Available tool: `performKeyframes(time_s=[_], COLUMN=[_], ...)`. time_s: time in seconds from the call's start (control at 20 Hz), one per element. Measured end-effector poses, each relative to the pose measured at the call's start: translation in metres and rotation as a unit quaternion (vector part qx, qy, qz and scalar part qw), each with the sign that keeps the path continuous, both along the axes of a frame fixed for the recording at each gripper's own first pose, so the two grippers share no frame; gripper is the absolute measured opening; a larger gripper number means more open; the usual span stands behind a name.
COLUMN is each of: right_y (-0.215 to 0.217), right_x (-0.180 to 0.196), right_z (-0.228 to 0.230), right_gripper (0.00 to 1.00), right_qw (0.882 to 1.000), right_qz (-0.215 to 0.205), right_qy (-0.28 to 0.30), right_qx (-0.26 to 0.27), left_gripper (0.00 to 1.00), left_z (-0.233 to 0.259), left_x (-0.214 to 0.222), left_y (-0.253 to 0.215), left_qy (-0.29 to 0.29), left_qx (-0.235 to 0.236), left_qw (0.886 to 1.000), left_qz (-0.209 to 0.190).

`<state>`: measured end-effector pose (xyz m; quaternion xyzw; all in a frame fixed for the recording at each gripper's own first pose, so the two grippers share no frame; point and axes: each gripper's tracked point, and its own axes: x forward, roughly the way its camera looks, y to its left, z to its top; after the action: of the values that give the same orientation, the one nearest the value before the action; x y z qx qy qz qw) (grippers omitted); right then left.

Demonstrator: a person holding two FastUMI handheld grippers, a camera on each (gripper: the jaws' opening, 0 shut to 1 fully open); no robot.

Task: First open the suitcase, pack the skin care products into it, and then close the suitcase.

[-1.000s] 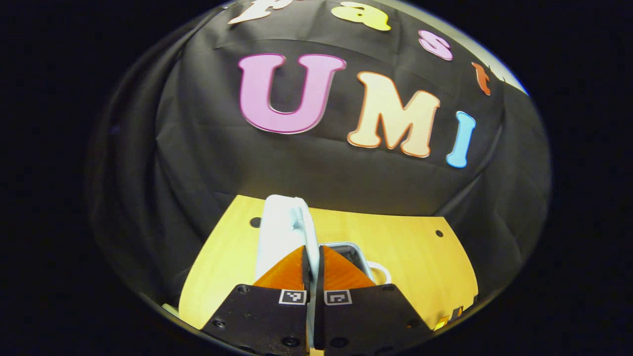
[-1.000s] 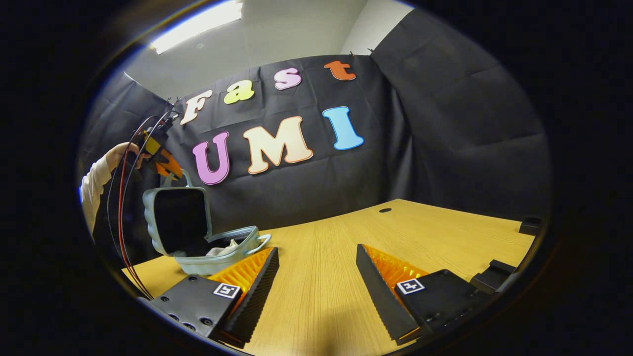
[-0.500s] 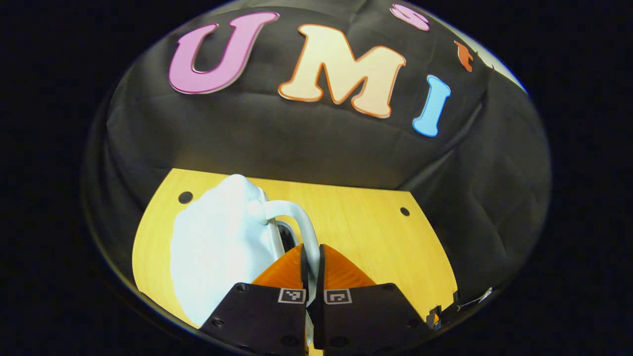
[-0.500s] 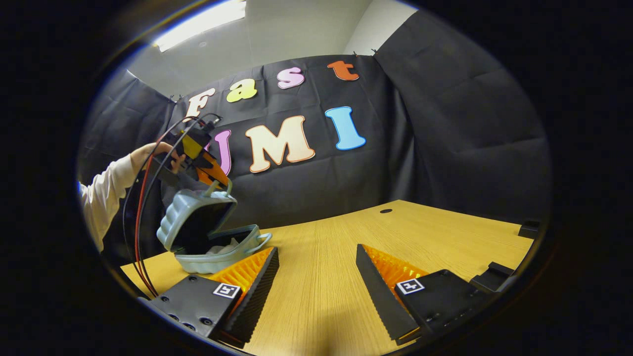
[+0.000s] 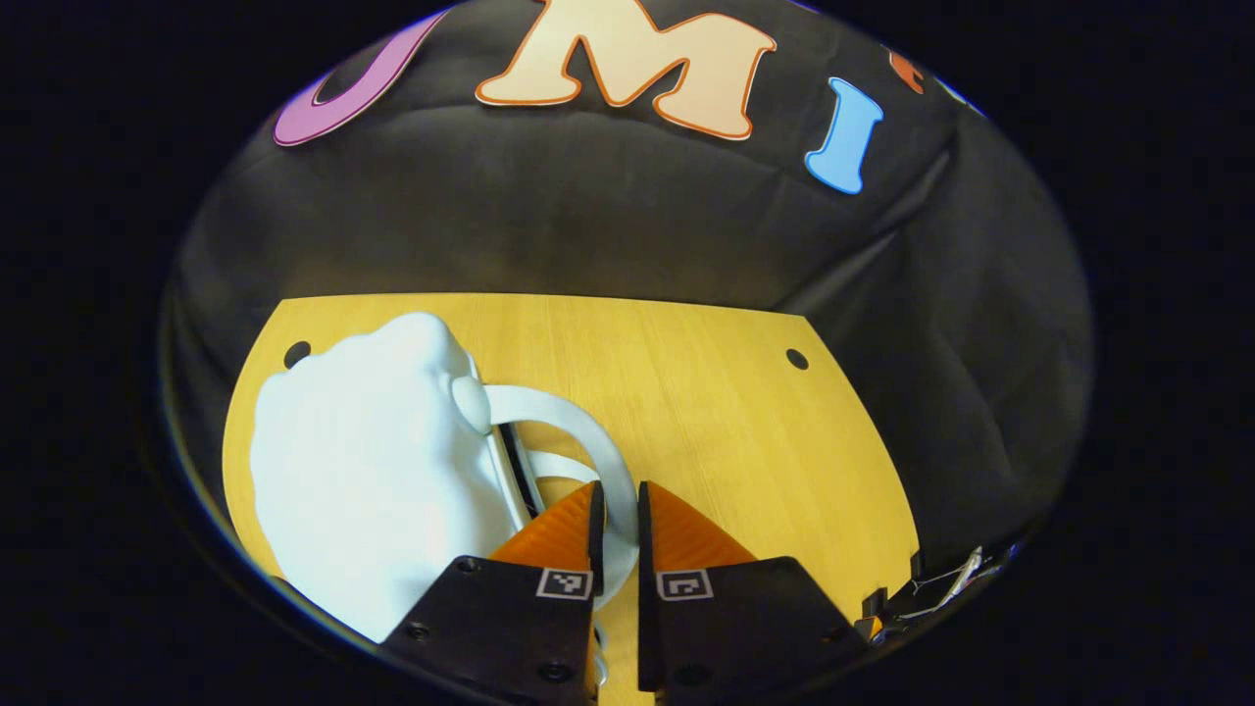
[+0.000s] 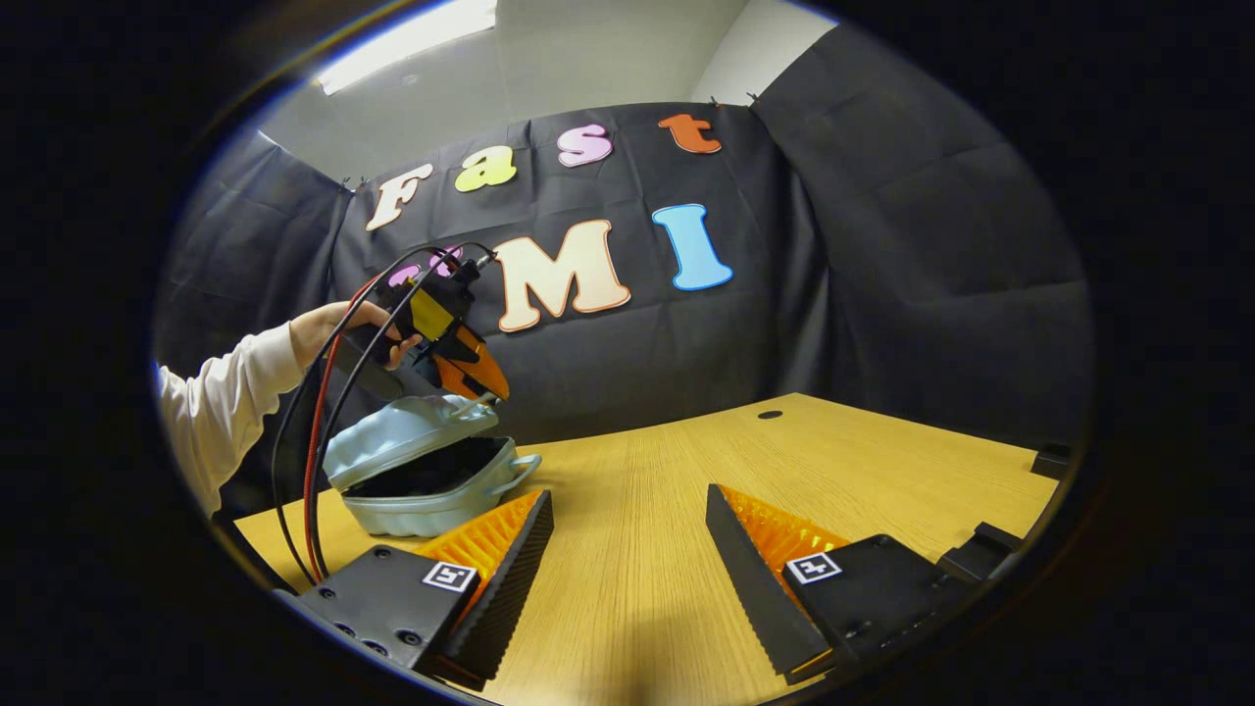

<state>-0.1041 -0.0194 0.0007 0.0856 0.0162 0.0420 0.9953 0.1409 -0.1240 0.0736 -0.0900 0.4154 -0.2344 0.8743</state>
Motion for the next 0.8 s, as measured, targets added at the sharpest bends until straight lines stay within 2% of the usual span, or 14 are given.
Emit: performKeyframes(time_s=[0.1, 0.25, 0.35, 0.5, 0.6, 0.65, 0.7, 0.8], right_y=[0.018, 0.031, 0.043, 0.061, 0.072, 0.077, 0.081, 0.089], right_x=[0.014, 0.022, 0.027, 0.028, 0.031, 0.031, 0.033, 0.038], right_z=[-0.006, 0.006, 0.014, 0.023, 0.025, 0.025, 0.024, 0.020], right_gripper=[0.98, 0.98, 0.98, 0.98, 0.98, 0.95, 0.99, 0.98], right_qw=[1.000, 1.000, 0.999, 0.999, 0.998, 0.998, 0.998, 0.998], right_qz=[0.006, 0.016, 0.025, 0.039, 0.049, 0.052, 0.053, 0.055], right_qy=[0.000, -0.009, -0.015, -0.026, -0.028, -0.029, -0.030, -0.028], right_qx=[0.001, -0.010, -0.020, -0.020, -0.014, -0.015, -0.018, -0.021], left_gripper=[0.24, 0.84, 0.93, 0.95, 0.95, 0.95, 0.95, 0.95], left_z=[0.026, 0.067, 0.095, 0.109, 0.102, 0.090, 0.077, 0.042], left_x=[0.000, -0.019, -0.038, -0.070, -0.086, -0.095, -0.103, -0.120], left_y=[-0.005, -0.002, 0.002, 0.032, 0.057, 0.074, 0.092, 0.126], left_qy=[-0.024, -0.083, -0.124, -0.191, -0.240, -0.260, -0.279, -0.294], left_qx=[-0.023, -0.045, -0.078, -0.092, -0.084, -0.073, -0.063, -0.039], left_qw=[0.999, 0.995, 0.989, 0.977, 0.967, 0.963, 0.957, 0.951], left_qz=[-0.008, -0.025, -0.033, -0.025, 0.002, 0.019, 0.040, 0.084])
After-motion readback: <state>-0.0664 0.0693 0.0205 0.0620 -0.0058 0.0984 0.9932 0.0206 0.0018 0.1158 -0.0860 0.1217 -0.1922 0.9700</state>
